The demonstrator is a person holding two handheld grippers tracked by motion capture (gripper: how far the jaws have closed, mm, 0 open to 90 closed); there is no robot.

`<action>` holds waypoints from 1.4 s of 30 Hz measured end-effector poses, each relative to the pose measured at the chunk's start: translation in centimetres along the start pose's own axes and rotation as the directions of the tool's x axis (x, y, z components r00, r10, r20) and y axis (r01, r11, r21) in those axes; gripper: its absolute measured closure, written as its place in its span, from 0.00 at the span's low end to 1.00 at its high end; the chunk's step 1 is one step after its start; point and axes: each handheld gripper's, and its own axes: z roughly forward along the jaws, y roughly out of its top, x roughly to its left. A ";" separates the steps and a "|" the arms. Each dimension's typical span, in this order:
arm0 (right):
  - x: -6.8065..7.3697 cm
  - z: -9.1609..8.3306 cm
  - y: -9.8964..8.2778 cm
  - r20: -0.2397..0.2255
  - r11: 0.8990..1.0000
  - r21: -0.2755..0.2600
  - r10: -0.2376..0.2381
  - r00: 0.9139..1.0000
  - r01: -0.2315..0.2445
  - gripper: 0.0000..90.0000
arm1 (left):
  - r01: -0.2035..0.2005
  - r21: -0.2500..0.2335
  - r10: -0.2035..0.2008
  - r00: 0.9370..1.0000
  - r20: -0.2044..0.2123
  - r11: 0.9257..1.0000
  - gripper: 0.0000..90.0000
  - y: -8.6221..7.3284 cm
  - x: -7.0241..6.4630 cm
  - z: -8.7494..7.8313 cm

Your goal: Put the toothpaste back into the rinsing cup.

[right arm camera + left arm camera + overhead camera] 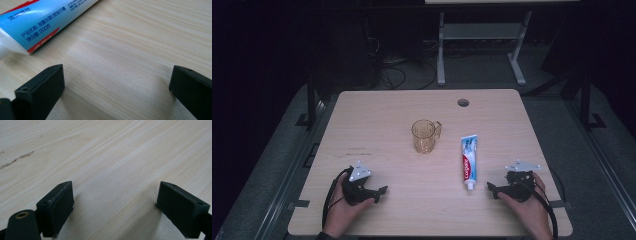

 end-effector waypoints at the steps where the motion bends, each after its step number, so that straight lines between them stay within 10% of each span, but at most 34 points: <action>1: 0.0 0.0 0.0 0.000 1.000 0.000 0.001 1.000 -0.001 0.00 | 0.000 0.000 0.000 1.000 0.000 1.000 0.14 0.0 0.0 0.0; 5: -0.1 -0.1 -0.1 0.005 1.000 -0.007 0.003 1.000 -0.003 0.03 | 0.000 0.000 0.000 1.000 0.000 1.000 0.14 0.0 0.0 0.0; 31: -0.8 -2.4 0.8 -0.080 0.999 -0.021 0.025 0.997 -0.027 0.99 | 0.000 -0.001 0.000 1.000 0.000 1.000 0.14 0.0 0.0 0.0; 42: -0.5 -2.9 2.1 -0.158 0.999 -0.044 -0.035 0.987 0.028 1.00 | -0.003 0.003 0.003 1.000 0.000 1.000 0.14 0.0 0.0 0.0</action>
